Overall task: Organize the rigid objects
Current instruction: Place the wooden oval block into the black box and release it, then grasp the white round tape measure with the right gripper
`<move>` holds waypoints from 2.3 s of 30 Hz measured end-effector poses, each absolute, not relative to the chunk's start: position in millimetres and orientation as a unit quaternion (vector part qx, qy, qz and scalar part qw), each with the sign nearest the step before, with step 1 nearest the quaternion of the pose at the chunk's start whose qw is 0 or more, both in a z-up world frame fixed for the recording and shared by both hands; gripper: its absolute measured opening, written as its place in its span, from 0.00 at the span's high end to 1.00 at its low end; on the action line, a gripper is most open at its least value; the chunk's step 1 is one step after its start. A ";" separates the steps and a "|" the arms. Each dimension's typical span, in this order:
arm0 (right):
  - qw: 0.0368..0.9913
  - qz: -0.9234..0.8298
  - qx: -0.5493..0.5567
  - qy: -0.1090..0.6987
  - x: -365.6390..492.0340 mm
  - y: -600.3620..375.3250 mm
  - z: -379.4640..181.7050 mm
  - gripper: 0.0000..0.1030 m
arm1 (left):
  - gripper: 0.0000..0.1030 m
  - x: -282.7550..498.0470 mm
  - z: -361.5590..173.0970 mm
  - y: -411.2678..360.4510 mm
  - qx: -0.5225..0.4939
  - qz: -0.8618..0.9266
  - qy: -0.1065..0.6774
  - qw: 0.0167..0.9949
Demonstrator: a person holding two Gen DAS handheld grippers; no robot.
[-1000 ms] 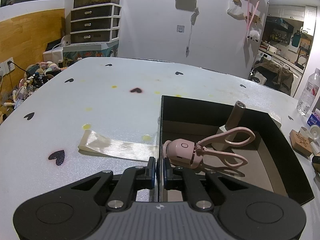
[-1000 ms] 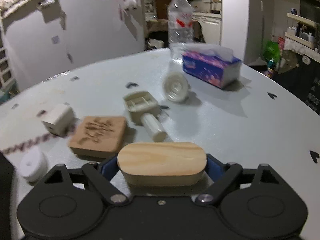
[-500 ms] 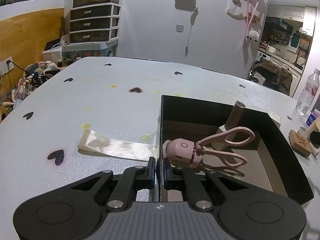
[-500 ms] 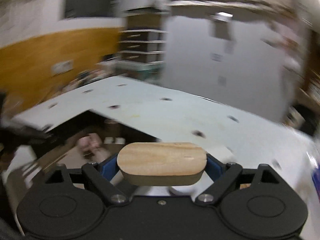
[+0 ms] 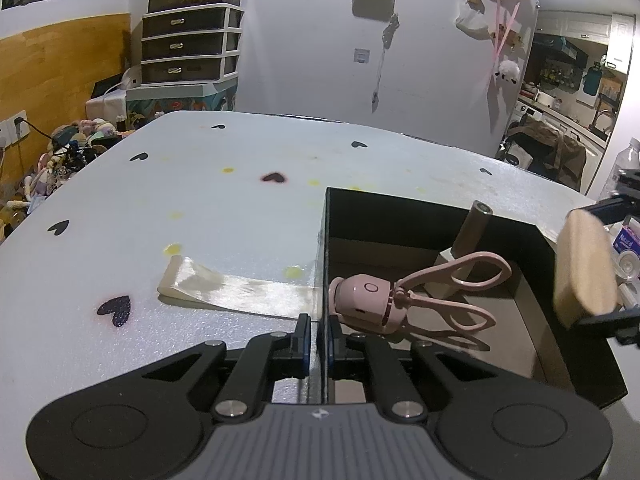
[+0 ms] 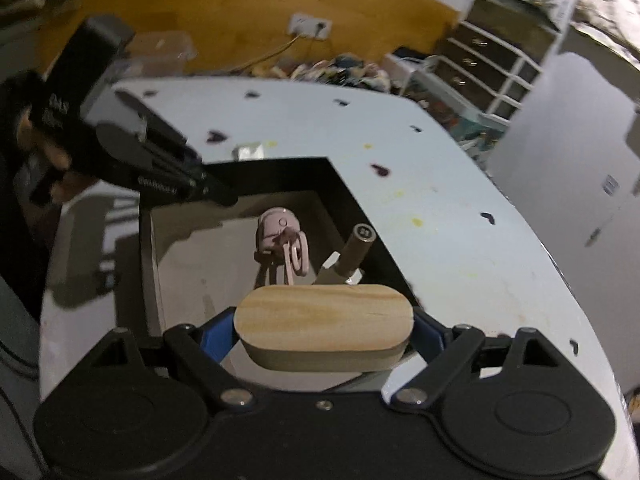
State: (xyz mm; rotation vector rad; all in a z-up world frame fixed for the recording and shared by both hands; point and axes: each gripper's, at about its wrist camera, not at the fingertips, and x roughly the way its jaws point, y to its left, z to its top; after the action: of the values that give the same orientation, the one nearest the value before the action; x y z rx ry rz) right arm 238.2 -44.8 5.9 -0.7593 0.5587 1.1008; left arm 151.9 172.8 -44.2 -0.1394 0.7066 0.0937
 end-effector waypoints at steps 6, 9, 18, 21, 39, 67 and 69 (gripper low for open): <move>0.715 0.518 -0.390 0.262 247.6 -31.5 -1.3 0.13 | 0.93 153.5 -43.7 172.9 -0.068 0.043 0.348 0.934; 0.710 0.510 -0.405 0.269 253.9 -26.3 -8.8 0.12 | 0.93 154.8 -43.5 172.5 -0.068 0.042 0.349 0.934; 0.719 0.490 -0.407 0.278 261.8 -25.5 -15.9 0.06 | 0.92 155.6 -42.9 173.6 -0.070 0.041 0.351 0.933; 0.719 0.489 -0.406 0.281 261.6 -27.1 -17.1 0.05 | 0.92 155.5 -42.7 173.7 -0.071 0.041 0.351 0.933; 0.803 0.452 -0.265 0.285 243.7 -57.1 26.2 0.05 | 0.94 155.2 -44.5 172.5 -0.069 0.043 0.349 0.933; 0.922 0.199 0.002 0.331 245.4 -149.1 -39.6 0.26 | 0.95 153.3 -41.8 170.0 -0.058 0.046 0.347 0.935; 0.923 0.198 -0.001 0.331 250.4 -146.1 -46.1 0.26 | 0.95 153.2 -41.7 170.3 -0.059 0.046 0.347 0.935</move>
State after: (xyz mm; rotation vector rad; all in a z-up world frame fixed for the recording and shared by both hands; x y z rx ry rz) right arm 250.4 -146.1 -46.1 -0.0011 0.6787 0.4068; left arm 153.2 170.3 -41.7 -0.1203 0.7091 0.0942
